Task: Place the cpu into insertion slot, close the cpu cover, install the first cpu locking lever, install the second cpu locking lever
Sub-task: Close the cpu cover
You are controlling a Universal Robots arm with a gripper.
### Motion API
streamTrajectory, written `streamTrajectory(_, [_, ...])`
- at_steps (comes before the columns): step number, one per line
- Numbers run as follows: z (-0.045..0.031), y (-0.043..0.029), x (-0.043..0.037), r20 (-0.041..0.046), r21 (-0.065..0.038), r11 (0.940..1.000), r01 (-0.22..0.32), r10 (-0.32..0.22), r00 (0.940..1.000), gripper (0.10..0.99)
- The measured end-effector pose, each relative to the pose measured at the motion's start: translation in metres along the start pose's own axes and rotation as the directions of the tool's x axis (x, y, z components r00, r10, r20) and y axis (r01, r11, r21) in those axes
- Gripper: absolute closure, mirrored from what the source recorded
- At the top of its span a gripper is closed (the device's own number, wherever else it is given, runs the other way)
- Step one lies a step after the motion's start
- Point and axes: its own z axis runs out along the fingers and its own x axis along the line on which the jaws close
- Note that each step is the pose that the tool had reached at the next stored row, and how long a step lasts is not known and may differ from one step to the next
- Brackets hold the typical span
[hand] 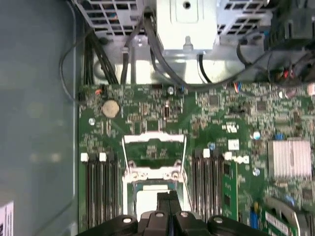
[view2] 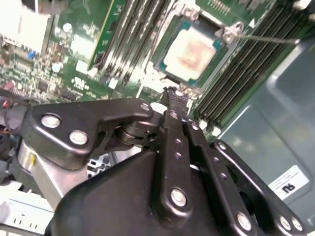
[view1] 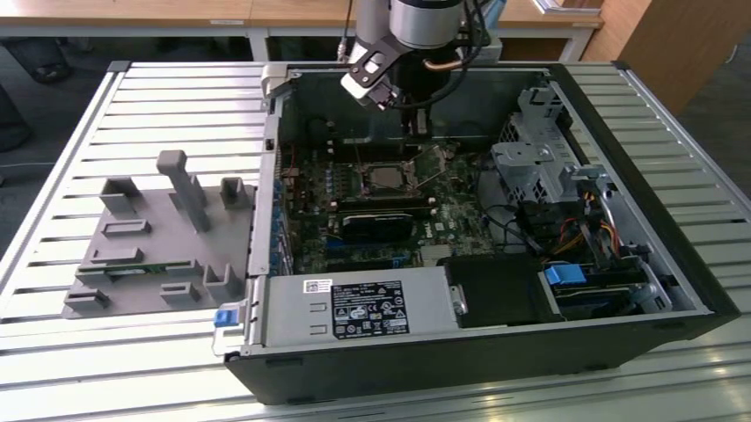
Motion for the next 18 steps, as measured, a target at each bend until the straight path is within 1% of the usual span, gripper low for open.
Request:
streamTrajectory(4, [0.0024, 0.0021, 0.0001, -0.0019, 0.0, 0.9991, 0.041, -0.041, 0.9991, 0.98])
streamTrajectory(7, [0.0049, 0.0047, 0.0017, -0.002, 0.0, 0.9987, 0.05, -0.05, 0.9987, 0.98])
streamTrajectory(10, [0.0066, 0.0101, 0.0063, 0.0012, 0.001, 0.9987, 0.05, -0.05, 0.9987, 0.98])
streamTrajectory(12, [0.0075, 0.0142, 0.0082, 0.0015, 0.001, 0.9987, 0.05, -0.05, 0.9987, 0.98])
streamTrajectory(18, [0.0093, 0.0254, 0.0099, 0.0017, 0.002, 0.9987, 0.05, -0.05, 0.9987, 0.98])
